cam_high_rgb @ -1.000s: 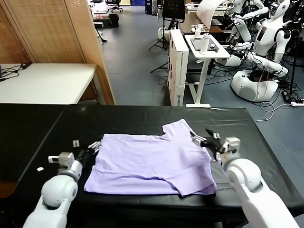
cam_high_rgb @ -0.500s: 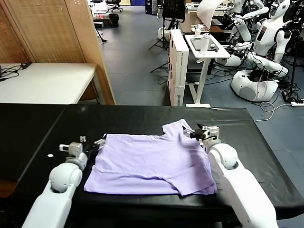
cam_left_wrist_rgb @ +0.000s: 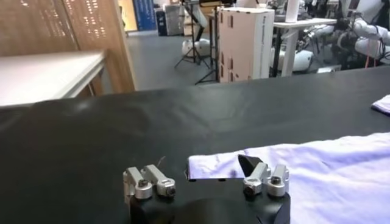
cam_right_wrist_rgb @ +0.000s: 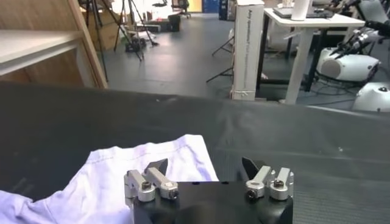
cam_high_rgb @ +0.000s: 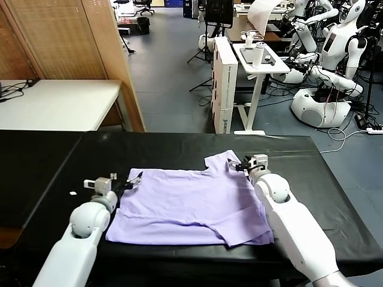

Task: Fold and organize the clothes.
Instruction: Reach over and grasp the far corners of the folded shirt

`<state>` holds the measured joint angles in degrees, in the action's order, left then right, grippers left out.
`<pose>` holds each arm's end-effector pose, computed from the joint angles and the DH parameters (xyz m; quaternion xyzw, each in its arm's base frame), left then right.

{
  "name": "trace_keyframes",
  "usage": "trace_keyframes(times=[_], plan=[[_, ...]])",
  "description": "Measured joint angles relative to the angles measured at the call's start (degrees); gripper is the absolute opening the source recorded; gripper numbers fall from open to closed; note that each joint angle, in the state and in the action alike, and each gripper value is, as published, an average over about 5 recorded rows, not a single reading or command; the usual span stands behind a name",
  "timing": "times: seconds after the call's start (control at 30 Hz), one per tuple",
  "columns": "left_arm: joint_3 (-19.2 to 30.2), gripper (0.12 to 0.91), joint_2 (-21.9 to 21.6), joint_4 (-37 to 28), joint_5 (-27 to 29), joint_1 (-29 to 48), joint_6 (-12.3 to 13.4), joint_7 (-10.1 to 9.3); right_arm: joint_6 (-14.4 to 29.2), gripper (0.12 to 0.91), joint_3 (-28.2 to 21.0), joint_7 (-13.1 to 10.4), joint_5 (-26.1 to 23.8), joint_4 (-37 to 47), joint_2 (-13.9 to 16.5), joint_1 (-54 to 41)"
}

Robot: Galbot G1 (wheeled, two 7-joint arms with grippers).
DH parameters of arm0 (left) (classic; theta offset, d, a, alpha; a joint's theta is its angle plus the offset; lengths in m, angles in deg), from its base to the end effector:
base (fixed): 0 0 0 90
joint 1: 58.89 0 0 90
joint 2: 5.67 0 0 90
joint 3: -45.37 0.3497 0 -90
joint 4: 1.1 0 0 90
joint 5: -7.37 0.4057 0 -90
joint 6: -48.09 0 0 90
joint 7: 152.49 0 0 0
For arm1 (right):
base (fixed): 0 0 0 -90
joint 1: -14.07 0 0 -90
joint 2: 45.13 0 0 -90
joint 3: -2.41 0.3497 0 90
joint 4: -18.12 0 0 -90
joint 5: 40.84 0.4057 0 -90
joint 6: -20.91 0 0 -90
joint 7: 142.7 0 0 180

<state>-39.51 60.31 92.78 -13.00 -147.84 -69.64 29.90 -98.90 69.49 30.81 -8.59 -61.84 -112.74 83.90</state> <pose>0.4088 0.0982 -0.3016 -0.0652 -0.9732 -0.0383 0.2170 0.4999 -0.0163 -0.2936 0.0974 -0.9638 0.0114 0.2481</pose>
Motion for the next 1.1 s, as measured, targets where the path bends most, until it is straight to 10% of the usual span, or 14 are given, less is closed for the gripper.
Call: trace_keyframes(times=[0.6, 0.87, 1.1], plan=[[0.74, 0.637, 0.15, -0.46, -1.43, 0.12, -1.91, -0.17, -0.20, 0.304, -0.31, 0.03, 0.22, -0.84, 0.06, 1.09], [0.51, 0.353, 0.07, 0.42, -1.76, 0.08, -1.83, -0.31, -0.40, 0.192, -0.12, 0.04, 0.30, -1.75, 0.20, 1.85], [0.30, 0.260, 0.00, 0.98, -1.78, -0.12, -1.57, -0.34, -0.47, 0.161, 0.09, -0.06, 0.31, -2.58, 0.33, 2.40]])
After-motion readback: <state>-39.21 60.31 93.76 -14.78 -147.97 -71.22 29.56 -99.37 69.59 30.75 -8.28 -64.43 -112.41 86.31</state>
